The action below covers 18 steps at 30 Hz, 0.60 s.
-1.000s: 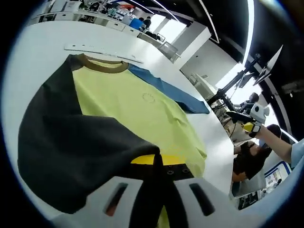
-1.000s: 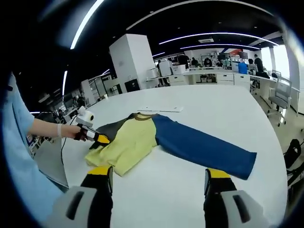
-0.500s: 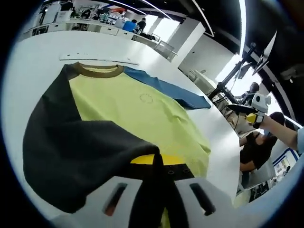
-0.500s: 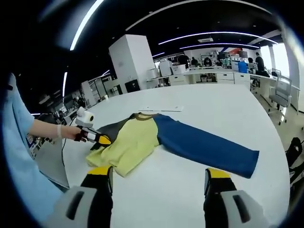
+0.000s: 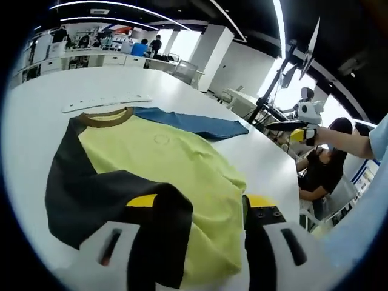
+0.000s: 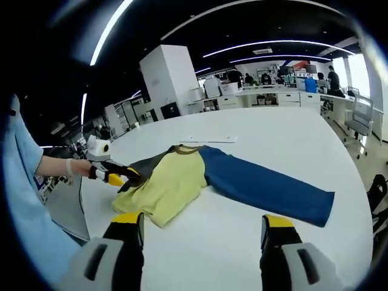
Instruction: Fold the garment on the visible template until the final outline fits inside the template.
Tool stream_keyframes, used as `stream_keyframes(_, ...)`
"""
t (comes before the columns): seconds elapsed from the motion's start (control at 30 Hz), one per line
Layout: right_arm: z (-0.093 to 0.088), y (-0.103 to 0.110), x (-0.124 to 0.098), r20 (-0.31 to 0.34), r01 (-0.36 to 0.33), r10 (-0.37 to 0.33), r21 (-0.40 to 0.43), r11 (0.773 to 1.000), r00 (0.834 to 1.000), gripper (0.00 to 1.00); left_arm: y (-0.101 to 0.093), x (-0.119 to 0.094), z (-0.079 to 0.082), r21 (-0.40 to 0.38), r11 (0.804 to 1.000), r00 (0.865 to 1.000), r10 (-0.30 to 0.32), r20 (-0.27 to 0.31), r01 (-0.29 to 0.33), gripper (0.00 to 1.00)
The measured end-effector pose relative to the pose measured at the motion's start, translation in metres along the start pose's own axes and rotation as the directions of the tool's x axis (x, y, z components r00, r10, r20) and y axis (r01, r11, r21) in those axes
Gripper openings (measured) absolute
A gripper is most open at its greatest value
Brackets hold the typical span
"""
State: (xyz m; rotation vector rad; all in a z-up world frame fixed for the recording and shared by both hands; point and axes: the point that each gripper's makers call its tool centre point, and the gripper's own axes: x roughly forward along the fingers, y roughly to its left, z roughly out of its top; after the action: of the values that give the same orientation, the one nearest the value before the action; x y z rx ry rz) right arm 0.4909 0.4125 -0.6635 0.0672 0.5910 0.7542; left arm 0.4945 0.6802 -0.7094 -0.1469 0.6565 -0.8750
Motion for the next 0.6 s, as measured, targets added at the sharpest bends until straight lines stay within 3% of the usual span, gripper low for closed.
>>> stream_keyframes(0.33, -0.002, 0.003, -0.003, -0.002, 0.003, -0.003, -0.003, 1.0, 1.0, 0.79, -0.004, -0.015, -0.005, 0.033, 0.999, 1.0, -0.024, -0.006, 0.024, 0.73)
stream_keyframes(0.6, -0.005, 0.006, -0.003, -0.026, 0.007, -0.008, -0.035, 0.999, 1.0, 0.84, 0.001, -0.026, -0.011, 0.063, 0.998, 1.0, -0.007, -0.031, 0.009, 0.73)
